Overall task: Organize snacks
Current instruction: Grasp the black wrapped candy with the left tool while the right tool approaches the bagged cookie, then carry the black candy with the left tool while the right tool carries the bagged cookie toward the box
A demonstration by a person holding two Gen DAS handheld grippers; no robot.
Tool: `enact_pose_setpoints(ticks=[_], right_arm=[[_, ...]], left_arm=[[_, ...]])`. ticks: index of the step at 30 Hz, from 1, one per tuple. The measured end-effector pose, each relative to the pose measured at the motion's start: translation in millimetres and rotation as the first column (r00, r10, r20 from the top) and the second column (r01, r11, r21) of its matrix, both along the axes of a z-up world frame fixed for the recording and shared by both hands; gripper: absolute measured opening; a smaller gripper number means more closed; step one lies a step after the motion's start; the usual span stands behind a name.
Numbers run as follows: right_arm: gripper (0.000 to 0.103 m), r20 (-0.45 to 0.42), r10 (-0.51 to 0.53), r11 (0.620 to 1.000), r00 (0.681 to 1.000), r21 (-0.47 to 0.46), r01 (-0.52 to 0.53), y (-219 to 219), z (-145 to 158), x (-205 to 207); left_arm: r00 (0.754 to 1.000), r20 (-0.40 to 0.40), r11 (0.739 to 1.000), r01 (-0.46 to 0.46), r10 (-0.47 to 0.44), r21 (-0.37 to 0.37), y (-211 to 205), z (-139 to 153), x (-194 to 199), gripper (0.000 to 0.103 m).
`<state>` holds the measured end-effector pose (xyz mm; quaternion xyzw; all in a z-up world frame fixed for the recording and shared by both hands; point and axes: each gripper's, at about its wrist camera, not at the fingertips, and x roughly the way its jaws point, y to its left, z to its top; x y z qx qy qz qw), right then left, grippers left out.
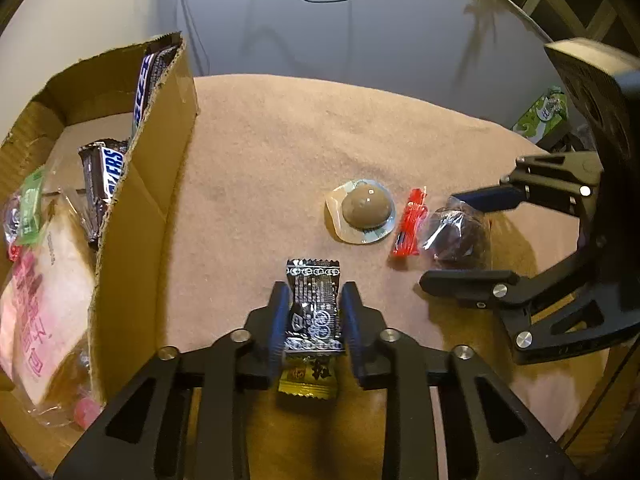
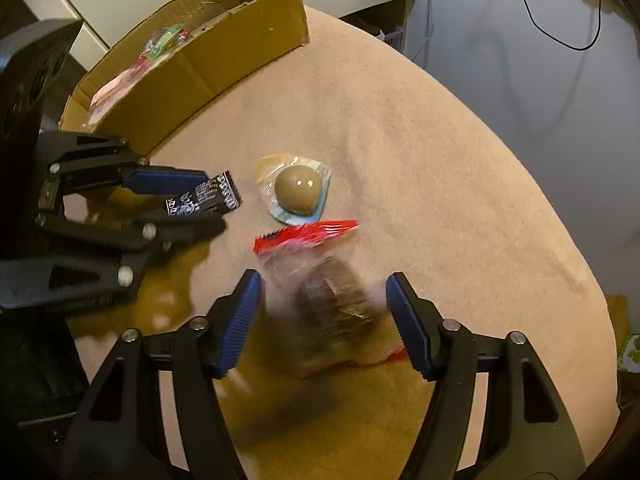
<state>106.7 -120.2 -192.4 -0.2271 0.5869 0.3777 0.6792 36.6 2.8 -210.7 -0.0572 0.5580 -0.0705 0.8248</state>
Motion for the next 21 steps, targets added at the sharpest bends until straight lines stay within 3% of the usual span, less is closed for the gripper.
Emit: enact_pose_setpoints(ticks=[2,5,12,21], right_arm=[[0.050,0.023,-0.015,1.000,1.000,0.002,0.015,-2.7,1.1,-6.1],[0.041,0.021,-0.039,0.998,0.999,0.042,0.038,-11.5,6.3,-2.5],[0.038,0.113,-0.090,0.993,0.990,0.087,0.080,-26.4,17.3,-18.4],[0.038,0.208,-0.199,0.972,0.958,0.166,0.166,-41.5,40.7,-45.0]], left_arm=[[1.000,0.015,1.000,-0.003,0.003,-0.001,-1.2,-0.2,-2.7,0.022],[0.999,0.046,1.000,0.002,-0.001,-0.007,0.1,1.3,-10.6,0.022],[0.988,0.148,0.999,0.039,-0.034,-0.035,-1.1,7.9,-25.3,0.022],[0.950,0.305,0.993,0.090,-0.063,-0.075,8.1,34.9,-55.9,0.022]])
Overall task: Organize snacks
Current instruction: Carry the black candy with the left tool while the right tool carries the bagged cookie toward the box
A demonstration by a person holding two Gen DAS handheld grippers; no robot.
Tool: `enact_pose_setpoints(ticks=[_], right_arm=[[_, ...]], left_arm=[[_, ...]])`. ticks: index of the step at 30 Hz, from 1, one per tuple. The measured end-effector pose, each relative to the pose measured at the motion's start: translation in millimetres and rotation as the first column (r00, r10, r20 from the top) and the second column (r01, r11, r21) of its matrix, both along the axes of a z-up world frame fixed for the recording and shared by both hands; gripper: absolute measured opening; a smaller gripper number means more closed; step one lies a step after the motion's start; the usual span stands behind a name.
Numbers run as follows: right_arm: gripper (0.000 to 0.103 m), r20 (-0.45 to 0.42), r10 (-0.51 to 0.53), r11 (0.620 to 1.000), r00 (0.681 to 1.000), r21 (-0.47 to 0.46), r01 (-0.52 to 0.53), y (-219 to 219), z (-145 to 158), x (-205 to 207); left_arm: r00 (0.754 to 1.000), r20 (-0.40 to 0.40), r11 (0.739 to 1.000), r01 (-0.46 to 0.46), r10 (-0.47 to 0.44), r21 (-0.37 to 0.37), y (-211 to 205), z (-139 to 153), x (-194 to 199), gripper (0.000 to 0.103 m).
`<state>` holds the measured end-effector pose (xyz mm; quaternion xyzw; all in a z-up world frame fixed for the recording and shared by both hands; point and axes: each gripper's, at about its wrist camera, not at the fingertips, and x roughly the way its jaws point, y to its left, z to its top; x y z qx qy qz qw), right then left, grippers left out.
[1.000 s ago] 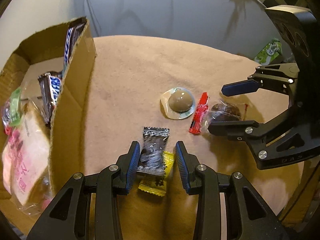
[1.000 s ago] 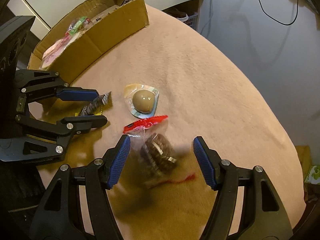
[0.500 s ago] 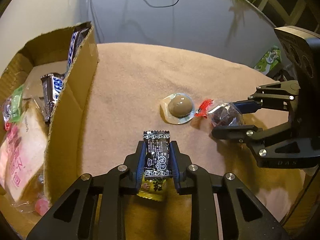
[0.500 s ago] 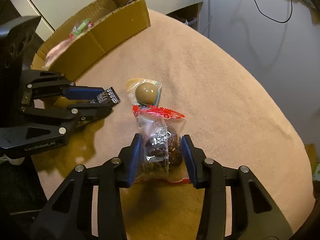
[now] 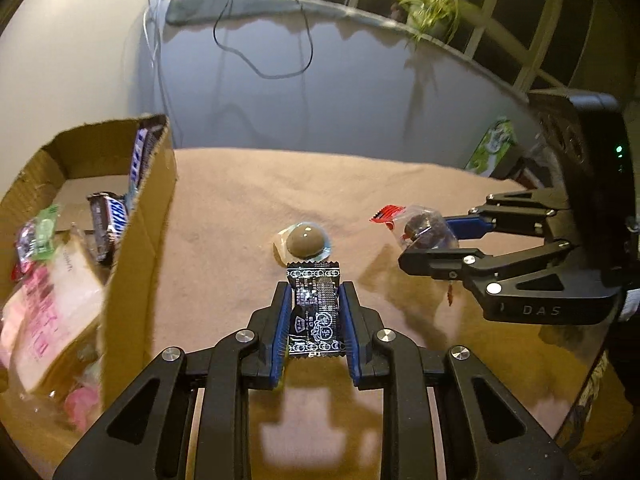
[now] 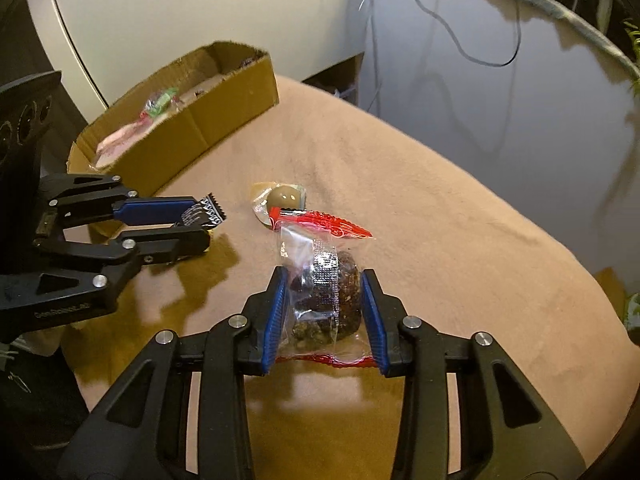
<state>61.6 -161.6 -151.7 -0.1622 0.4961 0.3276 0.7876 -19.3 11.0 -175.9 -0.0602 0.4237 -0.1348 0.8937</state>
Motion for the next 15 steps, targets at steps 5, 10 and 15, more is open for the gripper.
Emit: enact_pose_setpoints(ticks=[5,10,15], right_arm=[[0.038,0.077,-0.026,0.999,0.997,0.049,0.023,2.5,20.2,-26.9],[0.038,0.084,-0.042,0.994,0.996,0.104,0.033,19.4,34.0,-47.7],[0.038,0.113,-0.019,0.993,0.993,0.122,0.005,48.3,56.6,-61.7]], left_arm=[[0.997,0.072,1.000,-0.002,0.003,-0.007,17.3,14.1,-27.8,0.022],[0.991,0.127,0.999,-0.050,0.050,-0.005,32.1,35.0,-54.6,0.022],[0.981,0.157,0.993,-0.114,0.112,0.007,54.1,51.0,-63.2,0.022]])
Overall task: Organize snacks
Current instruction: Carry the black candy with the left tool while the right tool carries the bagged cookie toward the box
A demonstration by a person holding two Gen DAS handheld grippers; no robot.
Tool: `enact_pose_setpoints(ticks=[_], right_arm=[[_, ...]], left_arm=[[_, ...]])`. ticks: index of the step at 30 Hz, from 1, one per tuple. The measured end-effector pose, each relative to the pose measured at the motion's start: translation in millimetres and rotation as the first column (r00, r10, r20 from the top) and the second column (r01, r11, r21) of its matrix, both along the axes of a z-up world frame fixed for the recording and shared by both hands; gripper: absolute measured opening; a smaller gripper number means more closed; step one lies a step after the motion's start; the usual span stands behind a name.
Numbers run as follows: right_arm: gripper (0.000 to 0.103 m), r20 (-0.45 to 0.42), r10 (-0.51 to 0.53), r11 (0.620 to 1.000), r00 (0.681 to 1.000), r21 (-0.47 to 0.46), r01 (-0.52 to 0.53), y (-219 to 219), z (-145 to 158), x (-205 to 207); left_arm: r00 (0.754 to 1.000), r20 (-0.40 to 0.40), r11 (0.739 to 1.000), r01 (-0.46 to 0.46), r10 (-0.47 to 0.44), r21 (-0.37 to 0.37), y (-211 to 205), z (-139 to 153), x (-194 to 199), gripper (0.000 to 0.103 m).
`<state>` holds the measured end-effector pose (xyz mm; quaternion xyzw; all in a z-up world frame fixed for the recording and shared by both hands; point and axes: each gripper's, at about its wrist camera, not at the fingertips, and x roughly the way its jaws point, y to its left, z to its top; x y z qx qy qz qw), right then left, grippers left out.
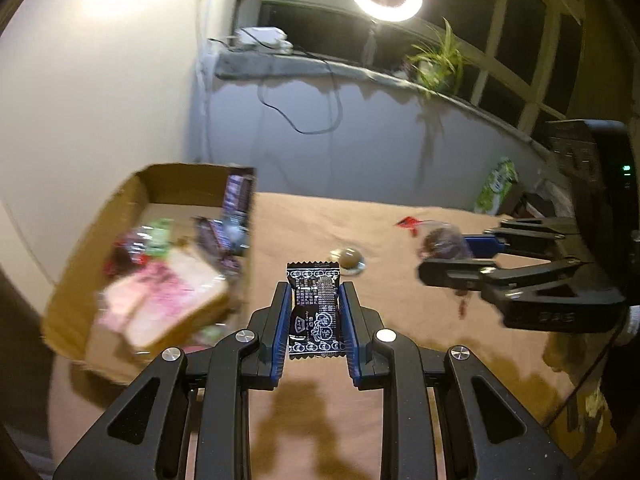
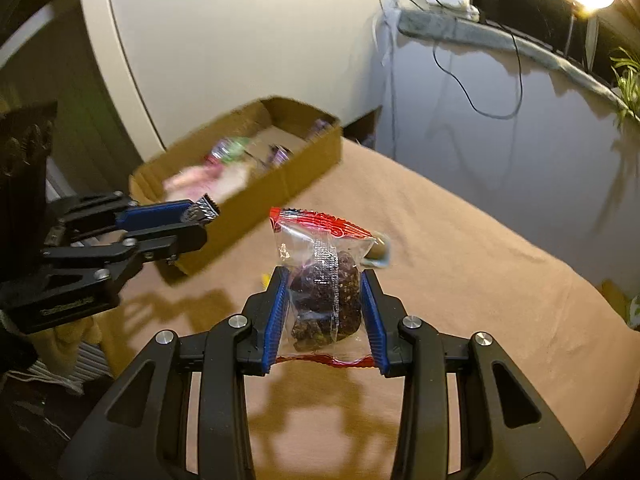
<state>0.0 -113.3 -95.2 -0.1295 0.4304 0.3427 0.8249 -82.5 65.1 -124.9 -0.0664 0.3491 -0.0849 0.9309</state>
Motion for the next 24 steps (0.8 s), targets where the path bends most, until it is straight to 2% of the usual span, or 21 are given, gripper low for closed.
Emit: enact_pose_setpoints(ticks=[4,9,17,24], right_arm=[[0.038,0.001,0.000,0.999,1.000,0.045,0.000,14.2,22.0,-3.8],[0.038,0.001,-0.012,0.999,1.000,0.044,0.012,32.1,33.8,2.8],[0.038,-0.020,0.011,1.000,1.000,0.016,-0.011,63.8,28.2,23.5],[0.038,-0.052,0.071,0.997,0.996,-0.014,-0.072,110.3,15.2,52.5]], left_arm=[[0.998,0.025,0.998,-0.059,0.059,0.023,21.2,11.0,-7.3,0.022],[0.995,0.026,0.995,-0.094,0.094,0.026,41.1,15.5,-12.4,0.022],[0.990,0.013,0.989,-0.139,0.138,0.051,62.8,10.6,-5.4,0.022],[0.986,0.009,0.983,-0.168,0.167,0.081,79.6,6.3,9.5,0.022]])
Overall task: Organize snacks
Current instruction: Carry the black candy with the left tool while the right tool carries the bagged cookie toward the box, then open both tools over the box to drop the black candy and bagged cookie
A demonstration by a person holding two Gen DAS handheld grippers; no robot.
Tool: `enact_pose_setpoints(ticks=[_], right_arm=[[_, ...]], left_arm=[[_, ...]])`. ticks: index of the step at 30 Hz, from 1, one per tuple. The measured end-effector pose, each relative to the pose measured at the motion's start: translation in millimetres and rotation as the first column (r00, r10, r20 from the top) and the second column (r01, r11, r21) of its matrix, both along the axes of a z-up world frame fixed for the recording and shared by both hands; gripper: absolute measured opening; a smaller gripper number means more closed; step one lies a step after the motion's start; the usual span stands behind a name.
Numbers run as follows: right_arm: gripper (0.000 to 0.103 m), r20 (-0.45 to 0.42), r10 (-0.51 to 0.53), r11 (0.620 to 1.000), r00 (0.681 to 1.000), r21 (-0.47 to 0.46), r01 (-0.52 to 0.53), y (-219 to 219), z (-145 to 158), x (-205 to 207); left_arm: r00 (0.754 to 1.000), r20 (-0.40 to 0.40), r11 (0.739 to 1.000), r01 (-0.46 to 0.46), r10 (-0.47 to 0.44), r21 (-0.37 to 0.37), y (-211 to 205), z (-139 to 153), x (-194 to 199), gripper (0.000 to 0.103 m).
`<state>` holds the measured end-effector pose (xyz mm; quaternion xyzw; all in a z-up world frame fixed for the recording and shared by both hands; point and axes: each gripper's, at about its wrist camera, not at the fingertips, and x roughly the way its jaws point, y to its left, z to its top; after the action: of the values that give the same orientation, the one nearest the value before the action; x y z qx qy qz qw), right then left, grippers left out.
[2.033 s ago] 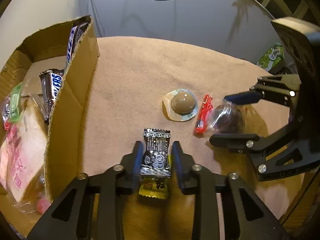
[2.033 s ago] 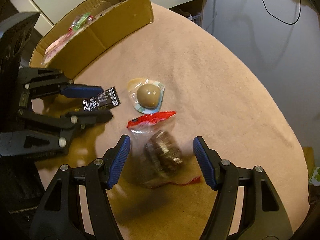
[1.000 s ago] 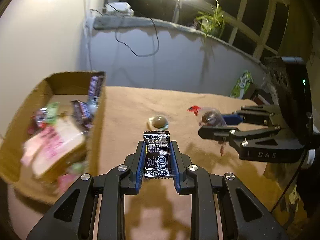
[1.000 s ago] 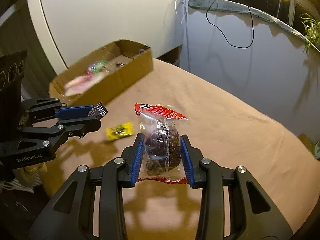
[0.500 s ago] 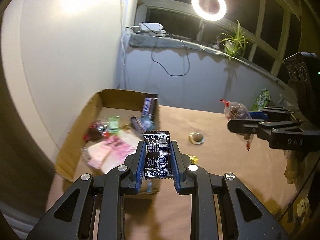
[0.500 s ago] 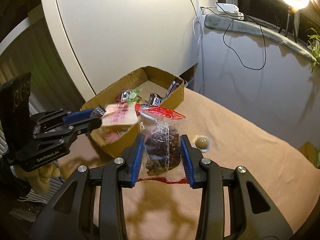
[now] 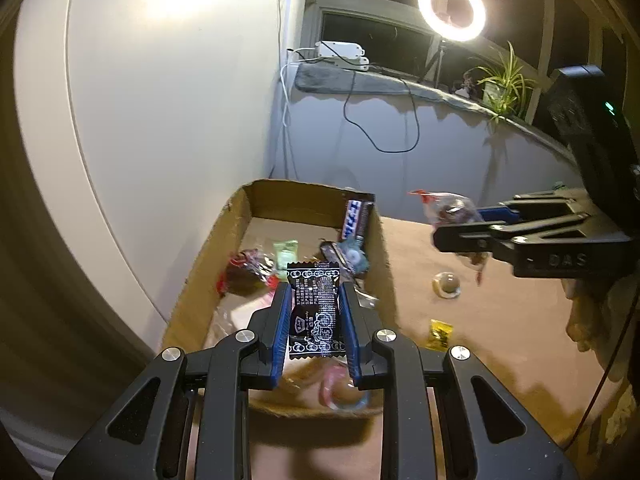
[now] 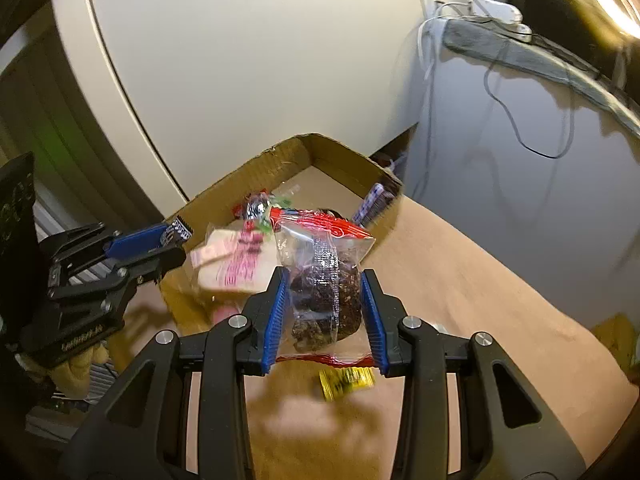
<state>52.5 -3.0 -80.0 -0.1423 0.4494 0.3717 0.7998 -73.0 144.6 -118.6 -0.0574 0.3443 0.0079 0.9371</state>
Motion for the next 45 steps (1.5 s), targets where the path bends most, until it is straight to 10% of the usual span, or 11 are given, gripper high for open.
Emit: enact_pose_setpoints(ticks=[36,45], right_arm=[[0.038,-0.072,0.088,0.993,0.993,-0.075,-0.094,107.5,-55.5,62.5],[0.055,-0.045,0.095,0.992,0.994,-0.084,-0.099,106.1,-57.5,62.1]], left_arm=[[0.998,-0.029,0.998,-0.060,0.060,0.014,34.2,-14.3,36.3,0.023],[0.996,-0.026,0.997,-0.080,0.081,0.020,35.4,-14.4,34.0,0.037]])
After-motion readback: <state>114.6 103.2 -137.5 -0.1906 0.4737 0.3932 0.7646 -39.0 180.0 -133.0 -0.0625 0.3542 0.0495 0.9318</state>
